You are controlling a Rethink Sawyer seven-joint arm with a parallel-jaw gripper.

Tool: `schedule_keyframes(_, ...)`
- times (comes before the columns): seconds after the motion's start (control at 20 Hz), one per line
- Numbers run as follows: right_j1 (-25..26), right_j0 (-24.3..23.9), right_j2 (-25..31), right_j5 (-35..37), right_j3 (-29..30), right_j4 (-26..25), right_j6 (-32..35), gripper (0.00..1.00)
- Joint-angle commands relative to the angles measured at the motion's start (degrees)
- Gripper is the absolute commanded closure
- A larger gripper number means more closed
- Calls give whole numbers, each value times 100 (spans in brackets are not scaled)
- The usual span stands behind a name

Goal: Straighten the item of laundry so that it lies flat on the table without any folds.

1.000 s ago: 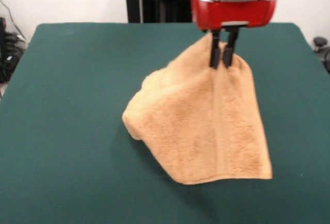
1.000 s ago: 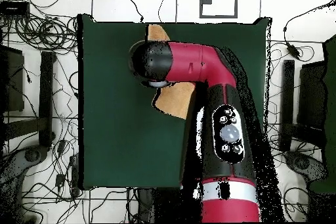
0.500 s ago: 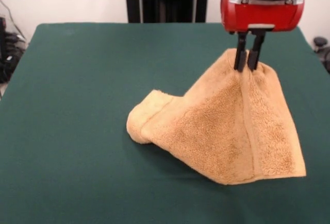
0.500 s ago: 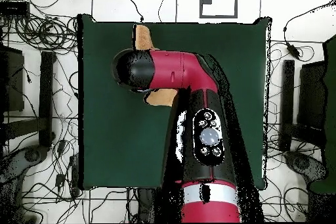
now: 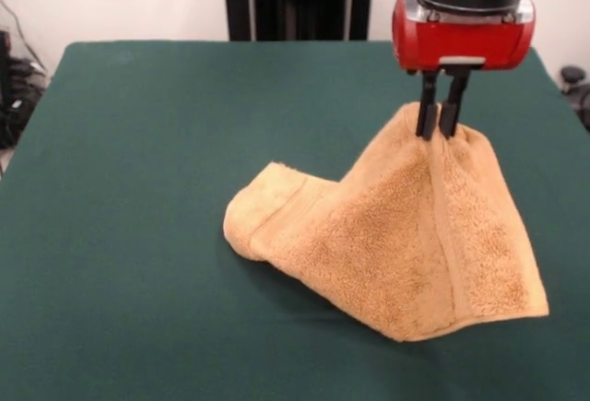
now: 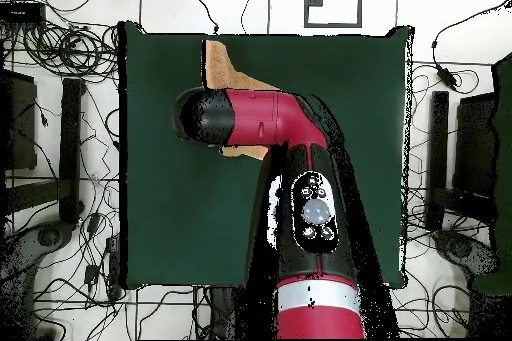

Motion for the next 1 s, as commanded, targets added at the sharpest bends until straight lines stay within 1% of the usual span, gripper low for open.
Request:
schedule_keyframes(0.05,503,210,-39,-260,883,-91,1076,100)
schedule_keyframes(0.3,551,386,-238,218,809,-227,940,100)
schedule_keyframes(0.5,532,744,-616,621,843,-304,1172,100)
schedule_keyframes(0.55,511,778,-640,678,901,-287,1145,100)
schedule_keyframes(0.7,418,837,-664,560,1213,-146,1166,100)
schedule_keyframes(0.9,300,965,-710,480,1623,111,1405,100)
schedule_keyframes(1.0,281,1106,-819,567,1703,193,1589,100)
